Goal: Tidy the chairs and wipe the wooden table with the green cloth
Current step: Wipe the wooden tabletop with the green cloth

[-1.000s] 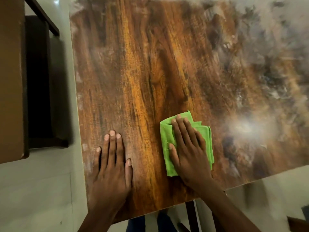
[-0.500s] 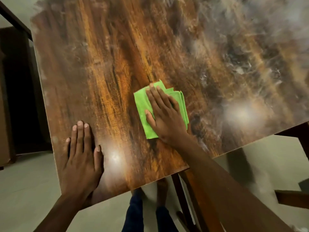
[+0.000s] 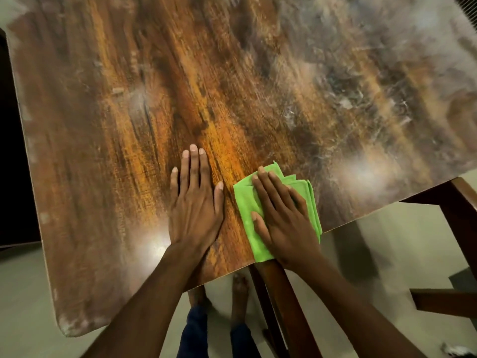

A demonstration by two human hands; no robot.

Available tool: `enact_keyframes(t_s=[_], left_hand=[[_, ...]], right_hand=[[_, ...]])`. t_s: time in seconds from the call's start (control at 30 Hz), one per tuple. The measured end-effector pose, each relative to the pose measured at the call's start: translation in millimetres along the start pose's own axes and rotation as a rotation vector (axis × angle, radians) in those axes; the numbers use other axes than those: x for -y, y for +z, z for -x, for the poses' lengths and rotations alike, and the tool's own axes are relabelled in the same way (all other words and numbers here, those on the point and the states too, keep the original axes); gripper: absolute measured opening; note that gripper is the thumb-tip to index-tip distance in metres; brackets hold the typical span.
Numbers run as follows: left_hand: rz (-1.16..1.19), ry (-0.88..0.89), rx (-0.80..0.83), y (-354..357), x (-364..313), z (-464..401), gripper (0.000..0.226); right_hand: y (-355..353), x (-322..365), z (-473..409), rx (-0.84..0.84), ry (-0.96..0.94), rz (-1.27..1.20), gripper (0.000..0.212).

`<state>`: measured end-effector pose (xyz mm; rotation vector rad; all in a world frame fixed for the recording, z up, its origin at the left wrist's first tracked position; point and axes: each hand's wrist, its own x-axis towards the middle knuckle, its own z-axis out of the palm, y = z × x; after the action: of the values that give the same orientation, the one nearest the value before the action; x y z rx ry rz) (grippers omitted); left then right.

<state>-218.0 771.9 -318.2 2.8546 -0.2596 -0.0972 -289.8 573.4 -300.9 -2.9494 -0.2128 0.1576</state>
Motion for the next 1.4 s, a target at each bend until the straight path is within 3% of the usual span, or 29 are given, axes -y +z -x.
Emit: enact_keyframes(t_s=[0.33, 0.47, 0.73, 0.97, 1.17, 1.27, 1.4], left_hand=[[-0.075, -0.002, 0.016, 0, -5, 0, 0.070], [-0.073, -0.004, 0.015, -3, -6, 1, 0.070], [-0.065, -0.009, 0.014, -3, -7, 0, 0.070], [-0.071, -0.013, 0.010, -3, -9, 1, 0.070], [-0.078, -0.014, 0.000, -3, -9, 2, 0.070], [-0.067, -0.020, 0.001, -3, -6, 1, 0.070], [-0.060, -0.018, 0.008, -3, -9, 2, 0.070]], right_hand=[[-17, -6, -182, -0.063, 0.017, -0.007, 0.070], [-13, -8, -136, -0.097, -0.009, 0.013, 0.068], [-8, -25, 6, 0.011, 0.068, 0.009, 0.072], [-17, -36, -114, -0.097, 0.023, 0.038, 0.067], [-34, -42, -229, -0.035, 0.006, 0.013, 0.069], [-30, -42, -211, -0.058, -0.004, -0.004, 0.068], [-22, -50, -107, -0.081, 0.032, 0.009, 0.067]])
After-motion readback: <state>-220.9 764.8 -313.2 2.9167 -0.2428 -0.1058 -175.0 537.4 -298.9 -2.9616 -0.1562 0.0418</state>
